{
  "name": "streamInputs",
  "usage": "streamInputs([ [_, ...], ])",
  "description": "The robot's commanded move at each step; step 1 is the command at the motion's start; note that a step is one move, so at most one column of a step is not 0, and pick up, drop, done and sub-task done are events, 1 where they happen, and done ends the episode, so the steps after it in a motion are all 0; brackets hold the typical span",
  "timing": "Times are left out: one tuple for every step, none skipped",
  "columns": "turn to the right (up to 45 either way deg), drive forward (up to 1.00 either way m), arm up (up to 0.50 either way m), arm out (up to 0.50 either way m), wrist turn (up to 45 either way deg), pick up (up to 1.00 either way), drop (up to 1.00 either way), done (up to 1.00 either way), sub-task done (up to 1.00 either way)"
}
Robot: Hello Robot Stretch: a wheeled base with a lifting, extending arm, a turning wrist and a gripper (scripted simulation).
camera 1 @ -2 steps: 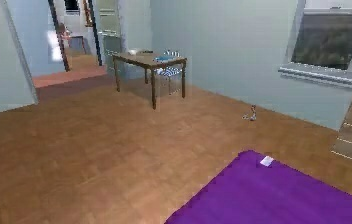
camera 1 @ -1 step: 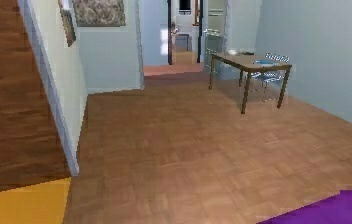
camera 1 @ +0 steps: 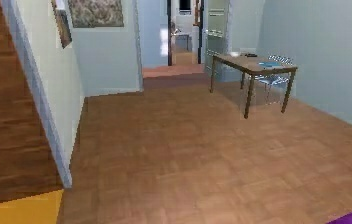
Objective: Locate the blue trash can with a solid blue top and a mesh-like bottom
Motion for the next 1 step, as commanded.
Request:
streamInputs([
  [-21.0, 0.00, 0.00, 0.00, 0.0, 0.00, 0.00, 0.00, 0.00],
])
